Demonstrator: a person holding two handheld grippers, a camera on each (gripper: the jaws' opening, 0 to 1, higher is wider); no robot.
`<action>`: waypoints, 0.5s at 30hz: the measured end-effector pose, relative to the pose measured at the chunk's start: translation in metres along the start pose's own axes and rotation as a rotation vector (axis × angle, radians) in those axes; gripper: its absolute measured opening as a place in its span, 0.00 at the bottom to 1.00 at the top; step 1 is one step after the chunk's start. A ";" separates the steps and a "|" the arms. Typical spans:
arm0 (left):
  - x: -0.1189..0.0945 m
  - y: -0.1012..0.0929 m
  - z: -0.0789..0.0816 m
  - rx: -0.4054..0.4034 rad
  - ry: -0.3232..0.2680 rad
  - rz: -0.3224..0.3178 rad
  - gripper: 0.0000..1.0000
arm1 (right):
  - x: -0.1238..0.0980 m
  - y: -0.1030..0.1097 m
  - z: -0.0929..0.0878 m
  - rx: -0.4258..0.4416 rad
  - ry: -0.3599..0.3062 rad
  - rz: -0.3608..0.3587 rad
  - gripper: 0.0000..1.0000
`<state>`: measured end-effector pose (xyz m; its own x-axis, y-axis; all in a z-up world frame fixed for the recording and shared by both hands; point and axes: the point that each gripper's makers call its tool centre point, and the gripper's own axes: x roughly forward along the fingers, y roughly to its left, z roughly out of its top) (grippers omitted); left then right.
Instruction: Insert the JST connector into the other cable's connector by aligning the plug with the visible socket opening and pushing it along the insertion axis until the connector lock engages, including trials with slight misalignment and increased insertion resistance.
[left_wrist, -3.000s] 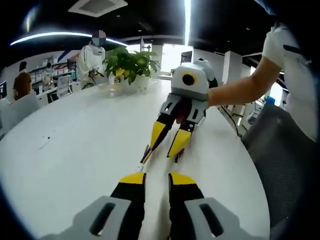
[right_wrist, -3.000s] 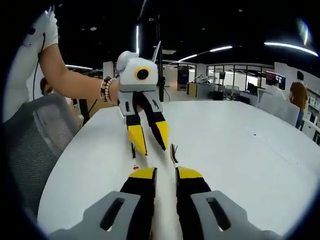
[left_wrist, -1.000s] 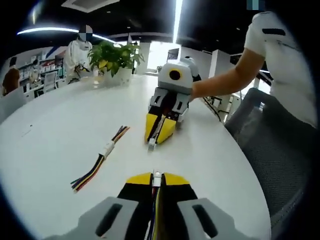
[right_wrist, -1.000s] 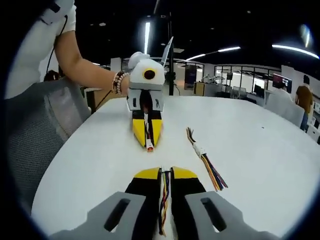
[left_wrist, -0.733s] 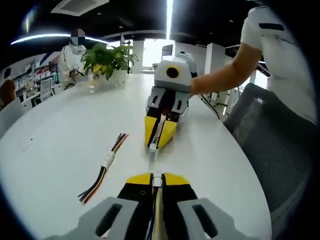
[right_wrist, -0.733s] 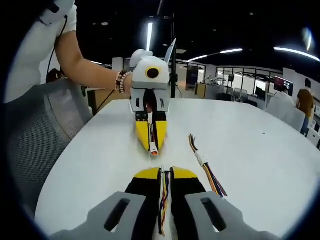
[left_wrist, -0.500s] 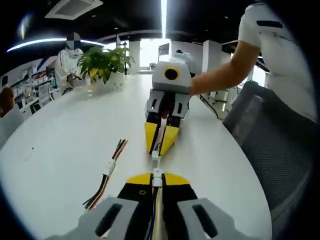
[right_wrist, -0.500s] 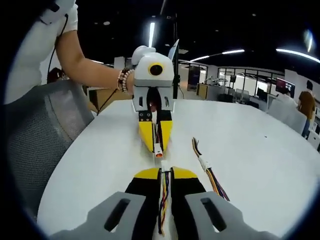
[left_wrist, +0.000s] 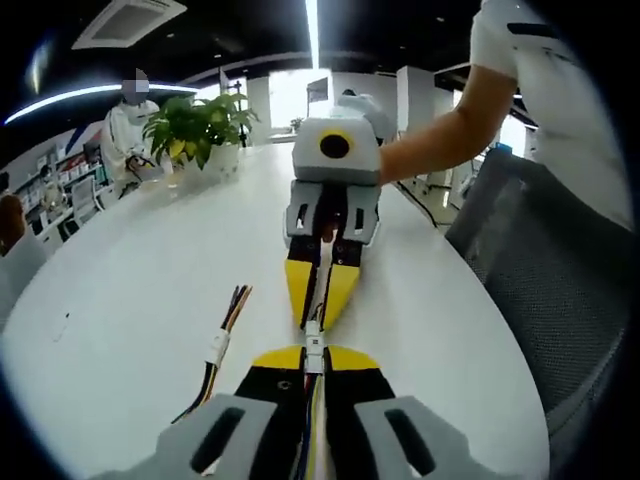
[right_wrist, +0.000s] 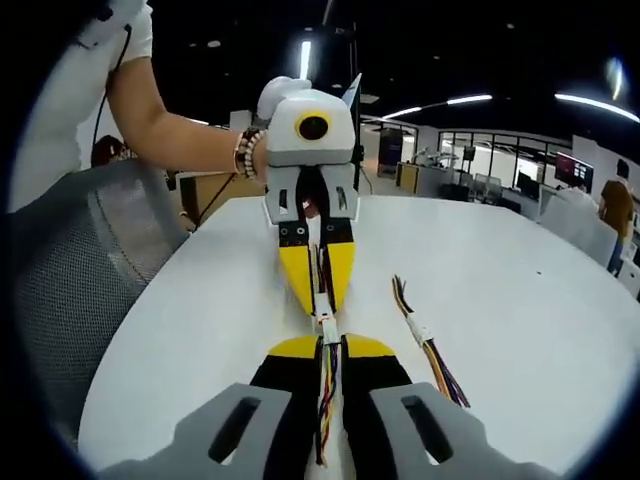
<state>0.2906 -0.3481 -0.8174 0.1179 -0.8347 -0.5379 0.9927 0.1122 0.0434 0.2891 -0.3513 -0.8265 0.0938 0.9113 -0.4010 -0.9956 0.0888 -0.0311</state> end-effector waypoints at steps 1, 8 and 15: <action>0.000 0.001 -0.001 0.000 0.003 0.002 0.00 | 0.000 0.000 0.000 0.000 0.002 -0.001 0.04; 0.002 0.002 -0.002 0.012 0.017 0.005 0.01 | 0.002 0.001 -0.003 -0.006 0.029 -0.001 0.04; 0.005 0.000 -0.005 0.054 0.066 -0.004 0.00 | 0.004 0.002 -0.005 -0.027 0.059 0.006 0.04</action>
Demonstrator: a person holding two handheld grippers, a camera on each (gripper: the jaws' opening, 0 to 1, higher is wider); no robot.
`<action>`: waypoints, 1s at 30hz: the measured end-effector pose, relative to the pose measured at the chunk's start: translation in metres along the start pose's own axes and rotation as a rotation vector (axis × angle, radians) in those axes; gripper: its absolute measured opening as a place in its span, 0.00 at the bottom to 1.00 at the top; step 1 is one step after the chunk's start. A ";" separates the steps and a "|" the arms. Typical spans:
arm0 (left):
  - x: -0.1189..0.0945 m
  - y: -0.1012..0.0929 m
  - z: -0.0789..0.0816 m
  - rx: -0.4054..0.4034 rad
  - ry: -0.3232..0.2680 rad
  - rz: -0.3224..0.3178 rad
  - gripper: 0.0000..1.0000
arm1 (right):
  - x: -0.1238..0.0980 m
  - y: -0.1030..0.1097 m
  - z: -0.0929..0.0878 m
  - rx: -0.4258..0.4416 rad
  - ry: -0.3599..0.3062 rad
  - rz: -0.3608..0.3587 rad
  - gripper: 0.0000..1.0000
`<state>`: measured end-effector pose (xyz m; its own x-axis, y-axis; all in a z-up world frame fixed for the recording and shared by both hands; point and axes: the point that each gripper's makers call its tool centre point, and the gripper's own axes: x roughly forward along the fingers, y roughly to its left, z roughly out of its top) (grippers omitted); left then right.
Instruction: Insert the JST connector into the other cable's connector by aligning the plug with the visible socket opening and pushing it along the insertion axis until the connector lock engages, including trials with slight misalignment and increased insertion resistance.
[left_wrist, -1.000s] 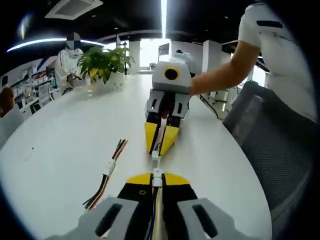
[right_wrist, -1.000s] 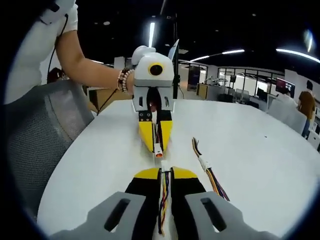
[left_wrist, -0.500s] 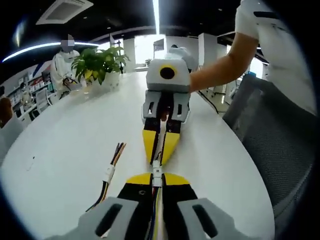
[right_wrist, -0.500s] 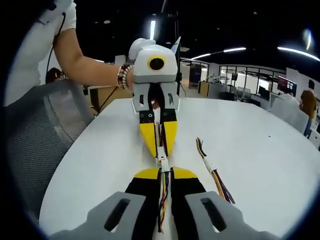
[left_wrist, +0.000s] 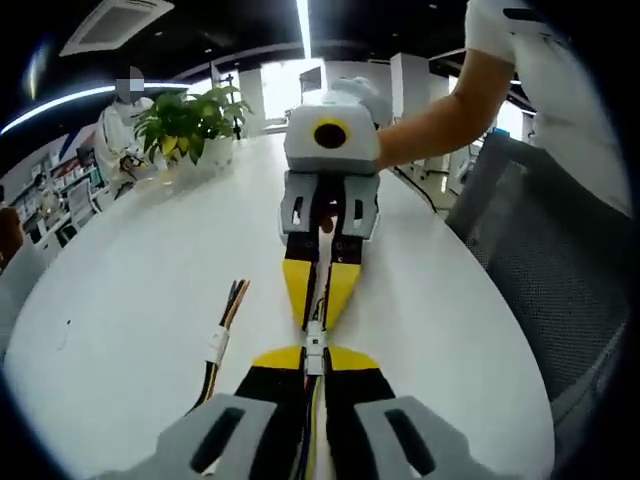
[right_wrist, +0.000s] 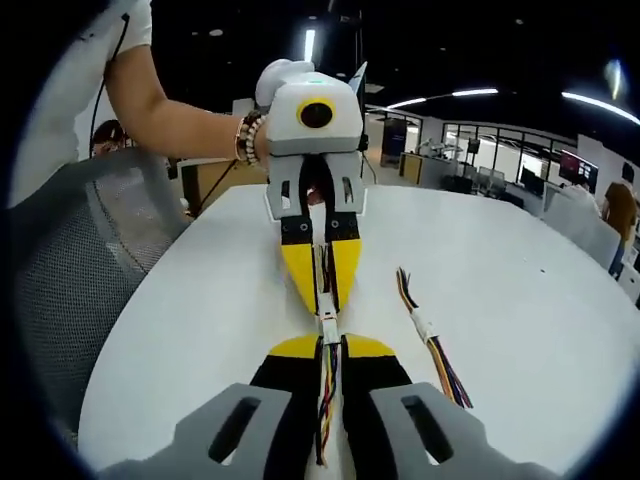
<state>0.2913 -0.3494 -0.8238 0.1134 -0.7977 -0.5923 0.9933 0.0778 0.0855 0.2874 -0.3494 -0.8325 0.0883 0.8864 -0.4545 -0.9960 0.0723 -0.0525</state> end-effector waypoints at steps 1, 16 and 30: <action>0.000 0.000 0.000 0.006 0.006 -0.002 0.00 | 0.000 0.000 0.000 -0.003 0.007 0.000 0.04; 0.010 -0.001 -0.003 0.037 0.065 -0.015 0.01 | 0.008 0.003 -0.008 -0.031 0.156 0.013 0.04; 0.011 0.005 -0.002 0.041 0.082 -0.002 0.00 | 0.007 -0.003 -0.004 -0.013 0.174 -0.007 0.03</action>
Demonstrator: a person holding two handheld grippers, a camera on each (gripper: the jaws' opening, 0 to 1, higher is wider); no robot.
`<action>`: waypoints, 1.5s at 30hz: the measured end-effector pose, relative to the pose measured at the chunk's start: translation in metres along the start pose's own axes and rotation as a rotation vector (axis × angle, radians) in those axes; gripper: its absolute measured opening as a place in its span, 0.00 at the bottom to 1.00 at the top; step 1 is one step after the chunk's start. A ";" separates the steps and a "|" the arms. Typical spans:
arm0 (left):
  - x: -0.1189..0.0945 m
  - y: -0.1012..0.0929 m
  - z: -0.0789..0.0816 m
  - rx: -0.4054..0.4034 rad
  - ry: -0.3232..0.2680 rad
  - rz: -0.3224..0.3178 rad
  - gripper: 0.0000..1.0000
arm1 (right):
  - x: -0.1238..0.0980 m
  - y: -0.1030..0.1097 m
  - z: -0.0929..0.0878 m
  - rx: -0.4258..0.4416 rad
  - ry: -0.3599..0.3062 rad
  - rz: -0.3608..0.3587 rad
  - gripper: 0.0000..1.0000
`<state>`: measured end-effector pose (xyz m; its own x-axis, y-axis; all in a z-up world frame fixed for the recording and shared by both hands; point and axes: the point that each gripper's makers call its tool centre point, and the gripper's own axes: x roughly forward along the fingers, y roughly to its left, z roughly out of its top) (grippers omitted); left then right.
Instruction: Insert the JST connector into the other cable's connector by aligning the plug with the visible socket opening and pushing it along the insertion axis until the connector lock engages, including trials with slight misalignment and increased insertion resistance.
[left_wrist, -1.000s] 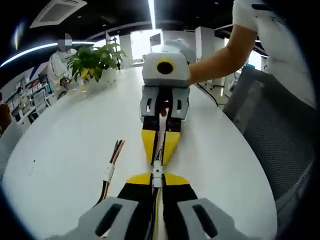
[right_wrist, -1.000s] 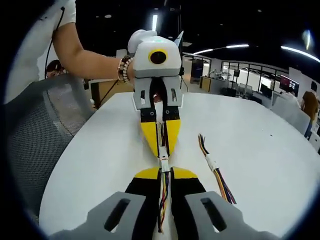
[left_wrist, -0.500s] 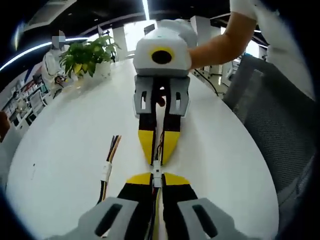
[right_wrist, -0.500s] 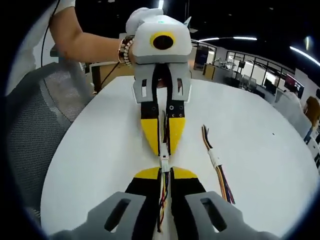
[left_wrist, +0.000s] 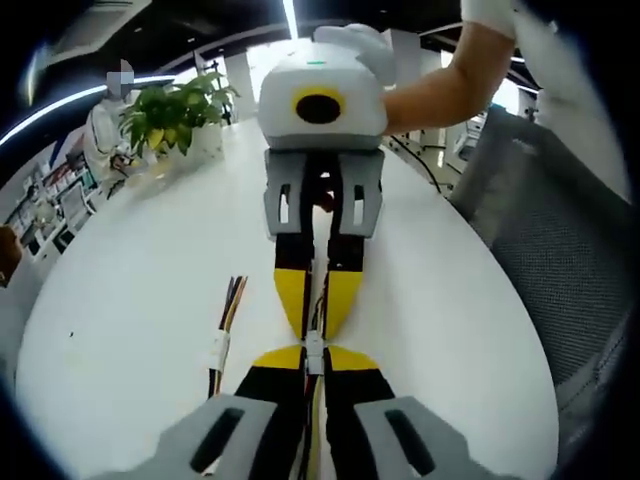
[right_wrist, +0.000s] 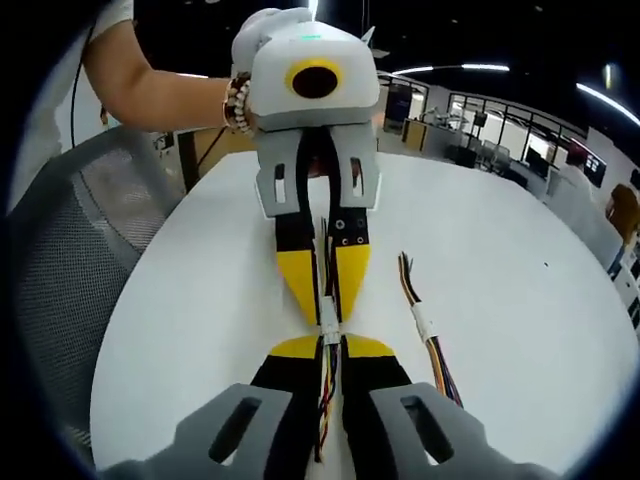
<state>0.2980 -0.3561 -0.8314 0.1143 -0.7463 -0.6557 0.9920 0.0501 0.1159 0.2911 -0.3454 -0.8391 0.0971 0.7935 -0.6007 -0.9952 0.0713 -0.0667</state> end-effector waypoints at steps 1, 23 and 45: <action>0.000 0.000 0.000 -0.001 -0.001 0.000 0.00 | 0.000 0.000 0.000 -0.001 0.000 0.000 0.03; 0.004 0.000 0.004 -0.044 -0.015 0.025 0.01 | -0.002 0.000 0.001 -0.024 -0.016 -0.004 0.04; -0.008 0.009 -0.014 -0.059 0.001 0.104 0.00 | -0.011 -0.011 0.004 0.012 -0.076 -0.039 0.04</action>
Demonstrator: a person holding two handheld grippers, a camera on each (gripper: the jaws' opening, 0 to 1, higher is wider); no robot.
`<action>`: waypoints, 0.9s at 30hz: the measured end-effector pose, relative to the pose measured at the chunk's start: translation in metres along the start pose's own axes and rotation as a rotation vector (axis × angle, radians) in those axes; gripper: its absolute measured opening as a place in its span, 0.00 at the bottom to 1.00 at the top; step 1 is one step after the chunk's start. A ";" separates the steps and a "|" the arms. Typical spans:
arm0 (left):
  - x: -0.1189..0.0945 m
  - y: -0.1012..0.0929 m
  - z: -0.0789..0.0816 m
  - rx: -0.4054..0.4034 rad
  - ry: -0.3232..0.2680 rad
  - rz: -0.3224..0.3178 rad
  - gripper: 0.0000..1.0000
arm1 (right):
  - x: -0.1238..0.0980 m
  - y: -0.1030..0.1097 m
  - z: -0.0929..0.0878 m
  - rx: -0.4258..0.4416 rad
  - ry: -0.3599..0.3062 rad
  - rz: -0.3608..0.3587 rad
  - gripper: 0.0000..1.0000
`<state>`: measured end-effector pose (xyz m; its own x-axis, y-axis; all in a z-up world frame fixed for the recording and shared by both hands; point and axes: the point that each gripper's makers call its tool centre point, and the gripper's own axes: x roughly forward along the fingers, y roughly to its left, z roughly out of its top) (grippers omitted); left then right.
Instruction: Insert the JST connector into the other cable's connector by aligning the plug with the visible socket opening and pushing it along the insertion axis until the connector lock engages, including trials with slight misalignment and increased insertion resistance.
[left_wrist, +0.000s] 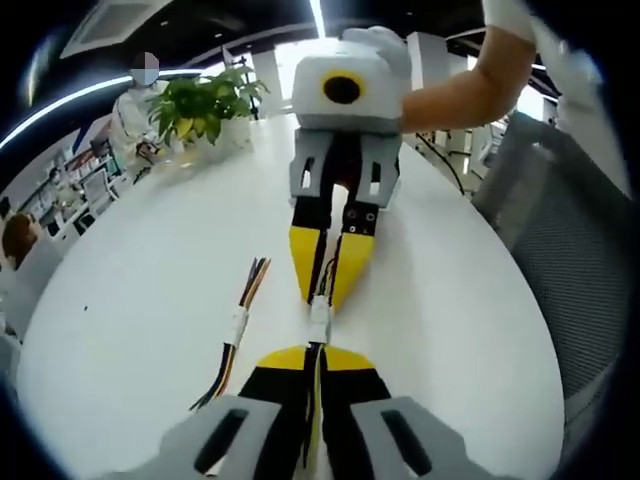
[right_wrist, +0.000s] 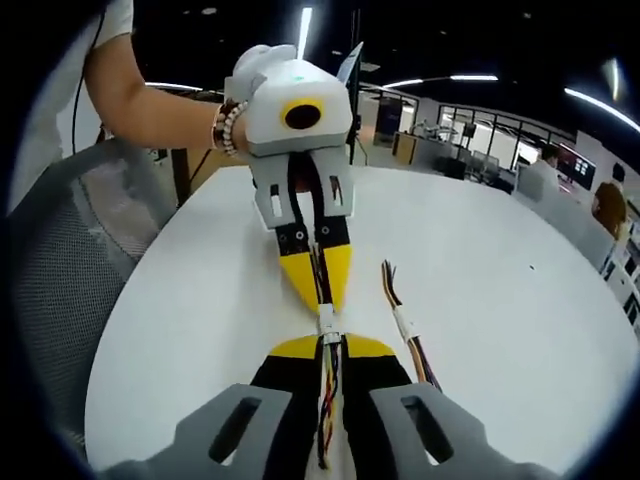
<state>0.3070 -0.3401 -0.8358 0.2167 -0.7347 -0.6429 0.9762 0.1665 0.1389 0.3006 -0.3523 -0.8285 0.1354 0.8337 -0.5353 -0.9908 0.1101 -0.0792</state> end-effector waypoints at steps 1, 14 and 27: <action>0.000 0.001 0.000 0.001 -0.001 0.001 0.00 | 0.000 0.000 0.000 0.005 -0.003 -0.001 0.04; 0.000 0.003 0.000 0.011 0.012 -0.008 0.00 | 0.003 -0.001 0.000 -0.004 0.001 -0.002 0.04; 0.010 0.027 -0.004 -0.001 0.053 0.045 0.00 | 0.009 -0.024 -0.004 -0.067 0.006 -0.047 0.04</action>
<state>0.3356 -0.3398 -0.8416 0.2597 -0.6906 -0.6750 0.9655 0.1988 0.1681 0.3261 -0.3493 -0.8346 0.1815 0.8255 -0.5344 -0.9807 0.1119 -0.1603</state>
